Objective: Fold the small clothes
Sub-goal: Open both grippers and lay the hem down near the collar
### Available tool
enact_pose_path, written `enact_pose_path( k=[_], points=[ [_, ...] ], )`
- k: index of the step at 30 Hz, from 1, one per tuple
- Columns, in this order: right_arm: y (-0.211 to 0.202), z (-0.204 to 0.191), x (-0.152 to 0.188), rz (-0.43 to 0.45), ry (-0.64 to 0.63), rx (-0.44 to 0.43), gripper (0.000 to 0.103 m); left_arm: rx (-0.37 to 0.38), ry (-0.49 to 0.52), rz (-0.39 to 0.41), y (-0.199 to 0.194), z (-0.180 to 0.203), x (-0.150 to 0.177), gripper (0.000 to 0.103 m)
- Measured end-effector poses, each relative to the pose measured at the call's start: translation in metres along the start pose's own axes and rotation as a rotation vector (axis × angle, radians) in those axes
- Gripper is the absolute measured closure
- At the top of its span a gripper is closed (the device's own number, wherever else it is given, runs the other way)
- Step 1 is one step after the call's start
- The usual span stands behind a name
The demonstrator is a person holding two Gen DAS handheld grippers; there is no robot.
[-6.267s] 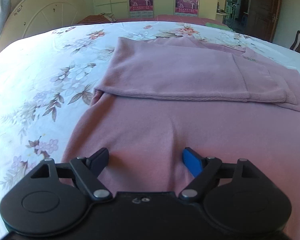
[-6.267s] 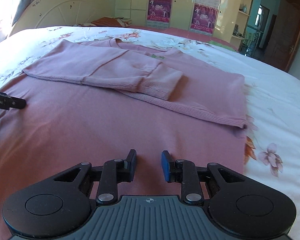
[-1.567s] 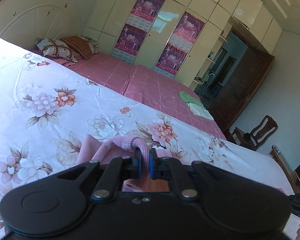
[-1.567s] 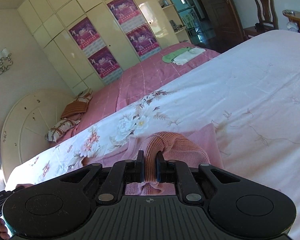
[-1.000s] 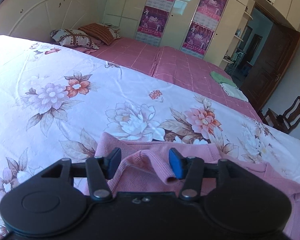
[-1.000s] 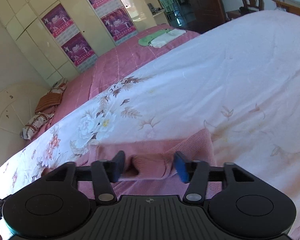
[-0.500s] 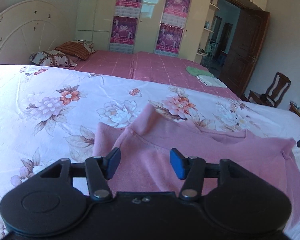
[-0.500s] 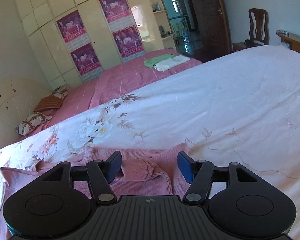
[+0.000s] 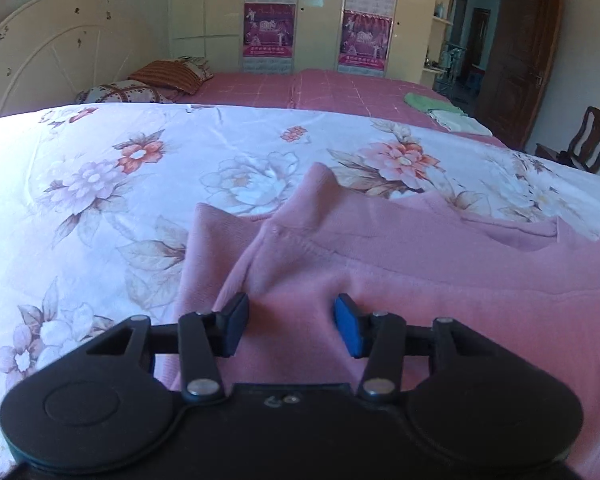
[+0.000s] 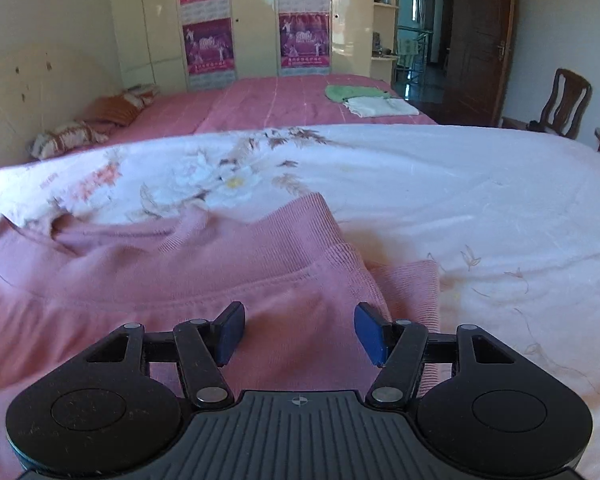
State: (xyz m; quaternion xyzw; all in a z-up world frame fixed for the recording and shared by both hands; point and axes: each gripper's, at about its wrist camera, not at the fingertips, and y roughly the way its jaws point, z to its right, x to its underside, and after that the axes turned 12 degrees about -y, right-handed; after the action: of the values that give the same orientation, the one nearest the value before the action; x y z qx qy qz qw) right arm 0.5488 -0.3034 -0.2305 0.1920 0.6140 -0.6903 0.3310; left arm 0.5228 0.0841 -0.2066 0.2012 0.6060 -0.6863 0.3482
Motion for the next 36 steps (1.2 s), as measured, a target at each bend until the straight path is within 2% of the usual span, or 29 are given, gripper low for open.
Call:
enact_pose_path(
  k=[2,5,8,10,12,16,19,21,24,26,27,29,32,34,36],
  points=[
    [0.003,0.003,0.011,0.019,-0.026,0.0,0.042,0.0,0.022,0.007,-0.003,-0.001,0.002,0.056],
    [0.001,0.001,0.01,0.012,-0.019,0.007,0.042,0.008,-0.001,-0.002,-0.01,0.002,-0.003,0.06],
    [-0.012,-0.001,-0.001,0.075,0.024,-0.095,0.042,0.068,0.077,0.024,-0.023,0.02,-0.005,0.056],
    [-0.016,-0.013,-0.012,0.103,-0.001,-0.121,0.042,0.108,0.119,0.005,-0.021,0.037,-0.007,0.054],
    [-0.015,-0.03,-0.025,0.105,-0.021,-0.186,0.042,0.127,0.145,-0.004,-0.017,0.051,-0.007,0.052],
    [-0.002,-0.069,-0.039,0.101,-0.089,-0.256,0.042,0.165,0.177,-0.038,-0.005,0.076,-0.002,0.054],
    [0.005,-0.092,-0.042,0.094,-0.138,-0.294,0.042,0.163,0.184,-0.044,0.002,0.083,0.005,0.056],
    [0.012,-0.106,-0.041,0.078,-0.199,-0.279,0.042,0.149,0.176,-0.036,0.007,0.083,0.009,0.055],
    [0.02,-0.118,-0.039,0.093,-0.261,-0.235,0.046,0.107,0.151,-0.002,0.015,0.084,0.006,0.055],
    [0.026,-0.12,-0.042,0.109,-0.259,-0.221,0.047,0.08,0.147,0.01,0.023,0.086,0.001,0.055],
    [0.029,-0.119,-0.044,0.119,-0.249,-0.213,0.052,0.072,0.149,0.014,0.026,0.087,-0.001,0.055],
    [0.037,-0.119,-0.051,0.121,-0.232,-0.168,0.075,0.06,0.143,0.022,0.031,0.089,-0.005,0.055],
    [0.047,-0.116,-0.059,0.109,-0.205,-0.185,0.075,0.059,0.089,0.032,0.029,0.085,-0.01,0.06],
    [0.042,-0.109,-0.063,0.108,-0.184,-0.215,0.074,0.096,0.069,0.04,0.014,0.081,-0.011,0.06],
    [0.024,-0.094,-0.063,0.136,-0.108,-0.263,0.074,0.154,0.094,0.054,-0.006,0.08,-0.007,0.059]
  ],
)
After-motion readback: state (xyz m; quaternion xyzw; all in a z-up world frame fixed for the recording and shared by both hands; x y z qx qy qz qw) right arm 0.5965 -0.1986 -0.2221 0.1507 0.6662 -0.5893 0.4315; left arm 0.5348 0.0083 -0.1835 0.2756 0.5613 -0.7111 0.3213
